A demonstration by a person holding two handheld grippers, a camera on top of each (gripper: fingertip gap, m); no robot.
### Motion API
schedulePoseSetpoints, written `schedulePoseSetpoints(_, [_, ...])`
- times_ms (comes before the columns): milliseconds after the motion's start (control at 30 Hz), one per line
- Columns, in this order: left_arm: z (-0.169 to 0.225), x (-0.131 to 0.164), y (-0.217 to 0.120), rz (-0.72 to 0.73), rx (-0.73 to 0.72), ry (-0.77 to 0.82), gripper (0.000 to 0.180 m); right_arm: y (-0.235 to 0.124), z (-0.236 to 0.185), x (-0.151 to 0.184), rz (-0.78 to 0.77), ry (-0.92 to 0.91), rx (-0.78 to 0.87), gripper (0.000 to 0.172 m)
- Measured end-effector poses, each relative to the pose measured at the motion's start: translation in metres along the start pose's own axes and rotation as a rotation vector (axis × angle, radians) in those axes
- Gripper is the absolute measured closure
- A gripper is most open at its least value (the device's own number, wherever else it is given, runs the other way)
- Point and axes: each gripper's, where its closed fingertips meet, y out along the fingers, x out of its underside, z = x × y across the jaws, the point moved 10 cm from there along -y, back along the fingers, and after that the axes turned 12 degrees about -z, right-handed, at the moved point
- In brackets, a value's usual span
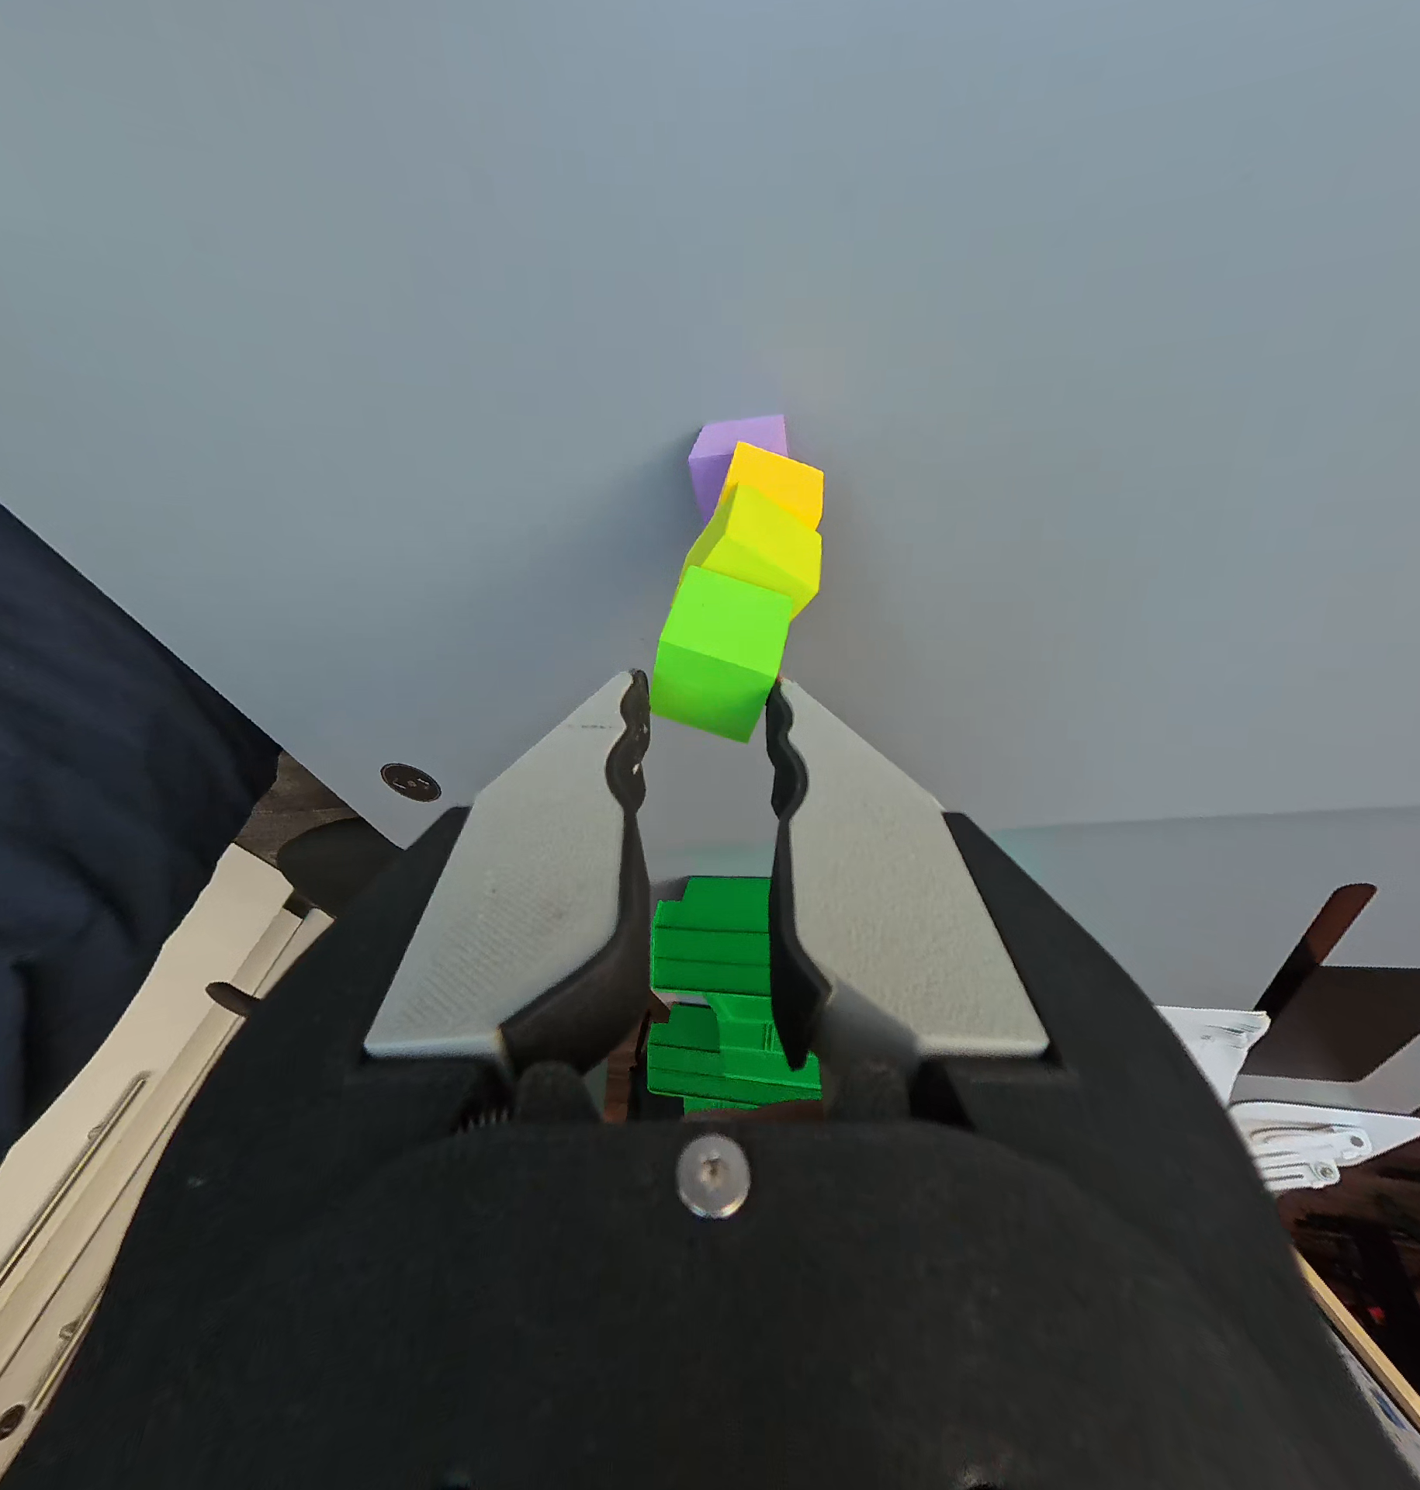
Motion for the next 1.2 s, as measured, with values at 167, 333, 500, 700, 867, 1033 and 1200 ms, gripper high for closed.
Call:
schedulePoseSetpoints(167, [0.000,0.000,0.000,0.001,-0.004,-0.003,0.180,-0.005,0.000,-0.004,0.003,-0.004,0.007,0.145])
schedulePoseSetpoints(333, [-0.001,0.000,0.000,0.002,-0.006,-0.010,0.180,-0.001,-0.001,-0.008,-0.019,-0.006,0.021,0.138])
schedulePoseSetpoints(500, [-0.001,0.000,0.000,0.001,-0.005,-0.012,0.180,-0.003,0.000,-0.007,0.001,0.001,0.019,0.137])
schedulePoseSetpoints(700, [-0.001,0.000,0.001,-0.003,-0.003,-0.010,0.180,-0.006,0.006,0.001,0.042,0.025,-0.056,0.137])
schedulePoseSetpoints(867, [-0.002,0.001,0.001,-0.004,-0.004,-0.018,0.180,-0.009,0.001,0.017,0.083,0.027,-0.121,0.138])
schedulePoseSetpoints(1033, [-0.002,0.001,0.001,-0.004,-0.006,-0.021,0.180,-0.013,0.011,0.048,0.232,0.072,-0.269,0.146])
schedulePoseSetpoints(1200, [-0.002,0.000,0.001,-0.008,-0.003,-0.021,0.180,0.025,0.063,0.064,0.342,0.375,-0.337,0.162])
